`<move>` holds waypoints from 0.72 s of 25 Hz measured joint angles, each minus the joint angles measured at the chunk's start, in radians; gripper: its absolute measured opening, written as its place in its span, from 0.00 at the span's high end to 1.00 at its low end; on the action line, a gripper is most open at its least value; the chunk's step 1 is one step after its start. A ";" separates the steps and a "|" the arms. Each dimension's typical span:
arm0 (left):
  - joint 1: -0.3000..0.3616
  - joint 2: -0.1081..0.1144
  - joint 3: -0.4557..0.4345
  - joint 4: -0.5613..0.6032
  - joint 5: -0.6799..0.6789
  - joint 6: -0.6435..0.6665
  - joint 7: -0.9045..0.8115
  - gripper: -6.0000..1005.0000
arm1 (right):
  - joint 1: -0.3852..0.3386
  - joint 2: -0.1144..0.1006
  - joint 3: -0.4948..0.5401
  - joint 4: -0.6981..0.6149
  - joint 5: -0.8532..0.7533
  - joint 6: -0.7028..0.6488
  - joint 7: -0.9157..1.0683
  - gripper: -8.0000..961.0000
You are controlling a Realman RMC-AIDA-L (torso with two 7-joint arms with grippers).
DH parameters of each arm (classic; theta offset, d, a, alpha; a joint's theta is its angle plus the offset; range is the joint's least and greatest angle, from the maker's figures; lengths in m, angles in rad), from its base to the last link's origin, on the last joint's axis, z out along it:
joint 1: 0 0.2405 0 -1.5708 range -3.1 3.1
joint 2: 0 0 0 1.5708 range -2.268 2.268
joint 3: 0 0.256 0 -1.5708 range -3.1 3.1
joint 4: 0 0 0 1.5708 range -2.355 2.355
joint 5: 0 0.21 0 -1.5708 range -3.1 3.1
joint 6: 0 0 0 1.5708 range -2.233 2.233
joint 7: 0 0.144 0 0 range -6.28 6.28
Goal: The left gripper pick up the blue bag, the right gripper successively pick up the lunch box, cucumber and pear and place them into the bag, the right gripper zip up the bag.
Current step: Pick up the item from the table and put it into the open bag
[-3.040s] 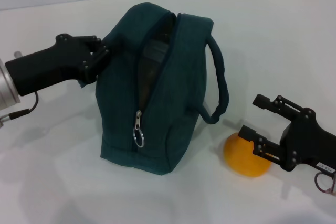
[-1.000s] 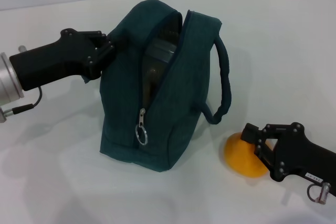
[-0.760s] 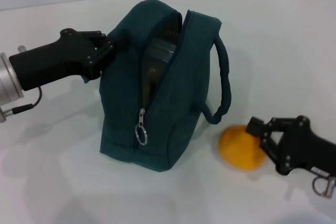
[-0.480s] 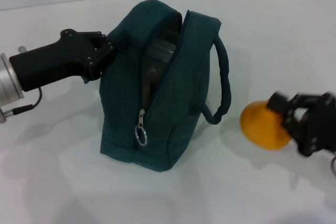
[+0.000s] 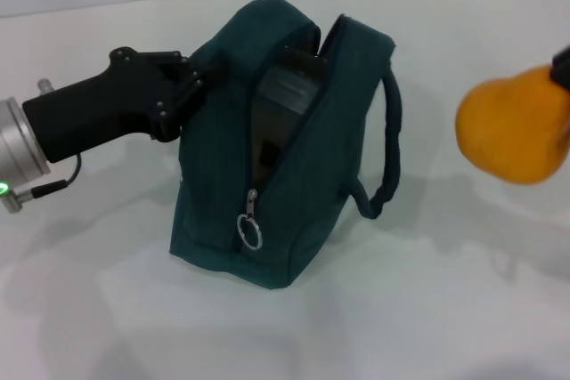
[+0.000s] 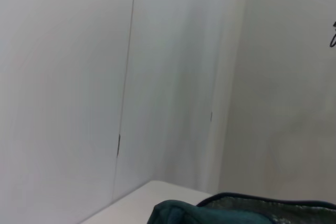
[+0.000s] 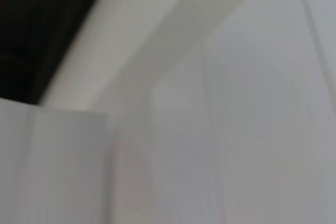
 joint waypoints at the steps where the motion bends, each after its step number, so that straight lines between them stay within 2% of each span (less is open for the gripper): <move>1: 0.004 0.000 0.011 0.001 -0.013 0.000 0.011 0.95 | 0.010 0.000 0.001 -0.040 -0.001 -0.005 0.050 0.93; 6: 0.016 0.001 0.041 0.005 -0.046 0.008 0.041 0.95 | 0.087 0.003 0.001 -0.168 -0.002 -0.006 0.230 0.92; 12: 0.020 0.001 0.052 -0.001 -0.050 0.023 0.041 0.95 | 0.211 0.010 0.002 -0.178 -0.002 0.031 0.350 0.91; 13: 0.024 0.000 0.053 -0.001 -0.052 0.027 0.041 0.95 | 0.211 0.010 0.002 -0.178 -0.002 0.031 0.350 0.91; 15: 0.024 0.000 0.053 -0.001 -0.052 0.032 0.041 0.95 | 0.282 0.010 -0.001 -0.179 -0.001 0.084 0.428 0.91; 18: 0.024 0.000 0.053 -0.002 -0.053 0.048 0.042 0.95 | 0.332 0.010 -0.016 -0.179 -0.010 0.135 0.478 0.90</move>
